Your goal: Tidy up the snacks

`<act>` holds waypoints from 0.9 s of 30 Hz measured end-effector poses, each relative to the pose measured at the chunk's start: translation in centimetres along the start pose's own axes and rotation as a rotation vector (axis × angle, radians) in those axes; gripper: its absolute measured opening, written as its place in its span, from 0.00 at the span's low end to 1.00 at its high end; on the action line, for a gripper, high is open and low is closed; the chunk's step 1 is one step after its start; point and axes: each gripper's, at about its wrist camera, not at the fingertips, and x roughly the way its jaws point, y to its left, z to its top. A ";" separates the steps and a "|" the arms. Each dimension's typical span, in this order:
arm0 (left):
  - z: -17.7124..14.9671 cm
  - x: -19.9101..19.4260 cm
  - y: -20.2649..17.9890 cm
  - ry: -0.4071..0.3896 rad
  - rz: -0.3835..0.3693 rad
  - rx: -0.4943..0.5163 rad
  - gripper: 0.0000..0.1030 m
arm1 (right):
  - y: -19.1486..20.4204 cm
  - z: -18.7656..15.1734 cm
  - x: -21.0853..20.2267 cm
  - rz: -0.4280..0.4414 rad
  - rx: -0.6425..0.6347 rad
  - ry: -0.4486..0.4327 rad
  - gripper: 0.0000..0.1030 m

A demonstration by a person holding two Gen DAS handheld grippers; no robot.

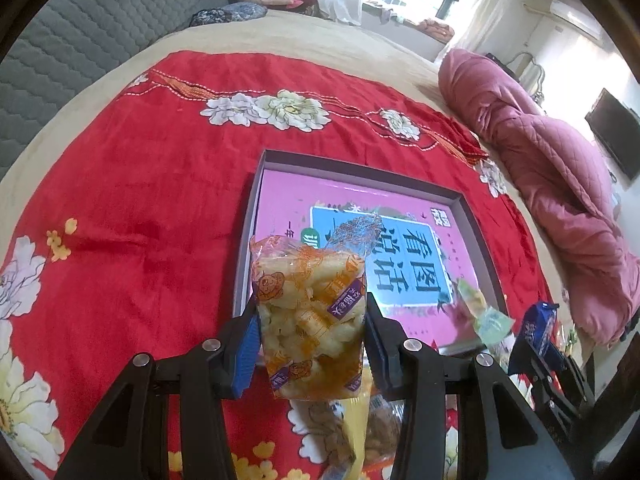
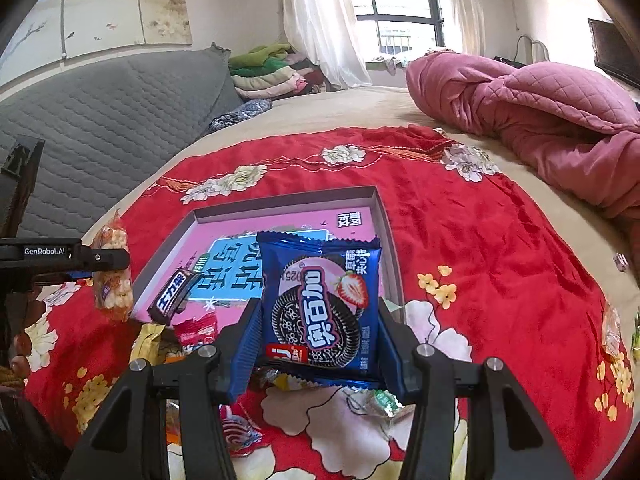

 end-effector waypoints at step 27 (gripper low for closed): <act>0.8 3.5 -0.2 0.032 0.029 0.026 0.46 | -1.8 1.1 3.5 -0.095 0.012 -0.010 0.51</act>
